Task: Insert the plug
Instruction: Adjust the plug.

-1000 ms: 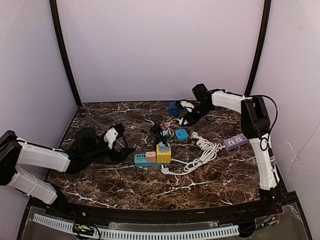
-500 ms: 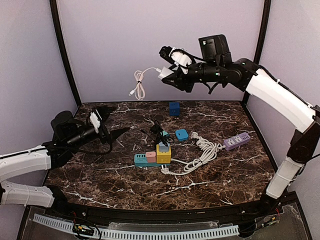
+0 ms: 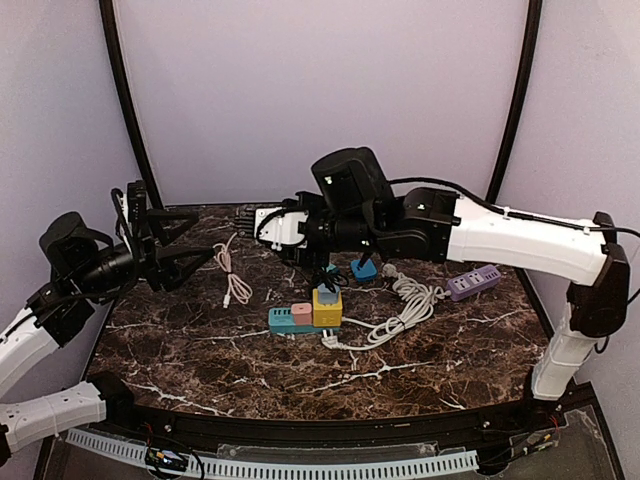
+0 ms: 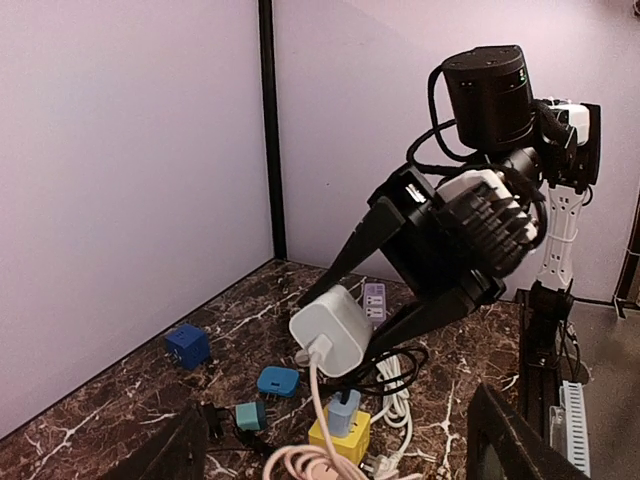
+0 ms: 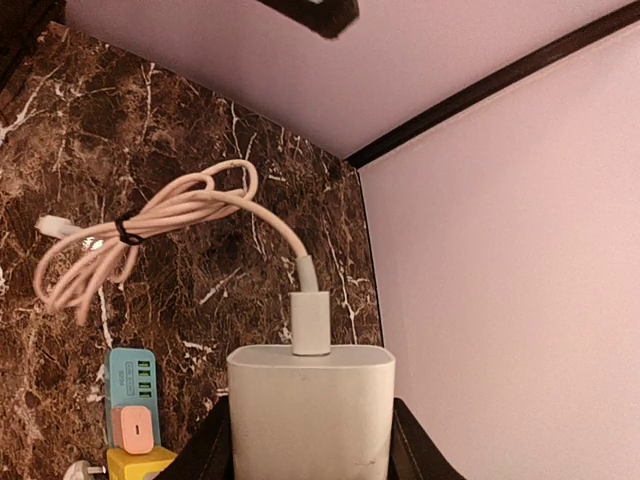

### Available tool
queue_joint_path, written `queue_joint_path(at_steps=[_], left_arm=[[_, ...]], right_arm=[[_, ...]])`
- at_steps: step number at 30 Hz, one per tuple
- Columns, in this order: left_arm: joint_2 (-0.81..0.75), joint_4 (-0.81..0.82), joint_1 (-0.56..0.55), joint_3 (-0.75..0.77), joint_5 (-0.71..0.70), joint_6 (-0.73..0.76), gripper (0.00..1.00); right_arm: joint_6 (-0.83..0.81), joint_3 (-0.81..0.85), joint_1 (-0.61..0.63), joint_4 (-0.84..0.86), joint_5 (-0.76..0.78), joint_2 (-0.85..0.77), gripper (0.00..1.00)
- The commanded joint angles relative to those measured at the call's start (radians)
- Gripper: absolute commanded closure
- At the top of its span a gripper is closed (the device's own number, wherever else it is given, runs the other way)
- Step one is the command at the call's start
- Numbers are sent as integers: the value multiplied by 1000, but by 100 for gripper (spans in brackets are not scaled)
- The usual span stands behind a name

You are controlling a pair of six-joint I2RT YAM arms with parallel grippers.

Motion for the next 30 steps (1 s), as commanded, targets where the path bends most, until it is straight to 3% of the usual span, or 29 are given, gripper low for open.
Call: queue_joint_path(at_steps=[1, 9, 23, 26, 30], left_arm=[[-17, -101, 9, -37, 56, -104, 24], [-5, -167, 9, -69, 132, -145, 34], [35, -160, 9, -99, 164, -140, 49], [40, -143, 9, -93, 154, -132, 63], [39, -126, 9, -98, 150, -133, 97]], right_arm=[[-123, -21, 81, 126, 41, 39, 100], [-212, 11, 162, 168, 76, 113, 100], [-318, 50, 195, 235, 68, 164, 100], [-334, 51, 206, 244, 63, 172, 100], [-336, 43, 208, 254, 59, 175, 100]])
